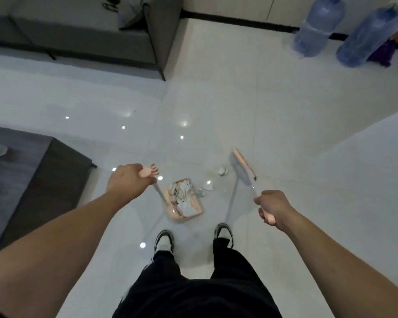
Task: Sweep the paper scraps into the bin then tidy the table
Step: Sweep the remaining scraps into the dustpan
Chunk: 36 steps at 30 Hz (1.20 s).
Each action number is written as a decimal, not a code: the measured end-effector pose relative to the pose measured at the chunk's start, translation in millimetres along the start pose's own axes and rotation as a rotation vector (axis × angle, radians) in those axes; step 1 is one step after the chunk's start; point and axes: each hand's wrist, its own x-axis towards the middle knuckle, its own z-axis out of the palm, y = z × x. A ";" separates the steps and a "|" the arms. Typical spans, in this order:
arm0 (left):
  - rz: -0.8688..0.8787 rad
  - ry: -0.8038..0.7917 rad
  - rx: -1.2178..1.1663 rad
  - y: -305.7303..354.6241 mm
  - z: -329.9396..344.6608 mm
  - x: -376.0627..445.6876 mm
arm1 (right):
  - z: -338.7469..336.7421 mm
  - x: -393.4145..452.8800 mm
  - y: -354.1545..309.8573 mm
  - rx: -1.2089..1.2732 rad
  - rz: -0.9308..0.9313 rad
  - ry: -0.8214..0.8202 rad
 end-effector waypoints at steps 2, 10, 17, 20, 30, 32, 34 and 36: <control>-0.092 0.011 -0.024 -8.2 7.6 -16.7 | -11.3 32.4 -8.9 -0.083 -0.001 -0.009; -0.370 0.093 -0.106 -14.4 48.3 -76.4 | -16.2 67.6 20.6 -0.449 -0.013 -0.214; -0.339 0.150 -0.060 -2.0 73.8 -73.6 | 6.4 2.6 50.7 -0.500 0.015 -0.392; -0.335 0.163 -0.062 -14.4 77.6 -82.4 | 15.6 -17.2 54.1 -0.486 0.006 -0.450; -0.278 0.155 -0.163 -86.5 82.1 -150.8 | 46.2 -93.2 84.3 -0.430 -0.060 -0.406; -0.288 0.183 -0.201 -100.2 81.1 -164.0 | 52.9 -105.7 84.1 -0.392 -0.067 -0.391; -0.310 0.229 -0.225 -111.6 78.7 -175.4 | 57.8 -114.2 83.6 -0.360 -0.082 -0.364; -0.327 0.267 -0.243 -120.4 71.7 -183.2 | 63.3 -120.2 79.1 -0.347 -0.108 -0.349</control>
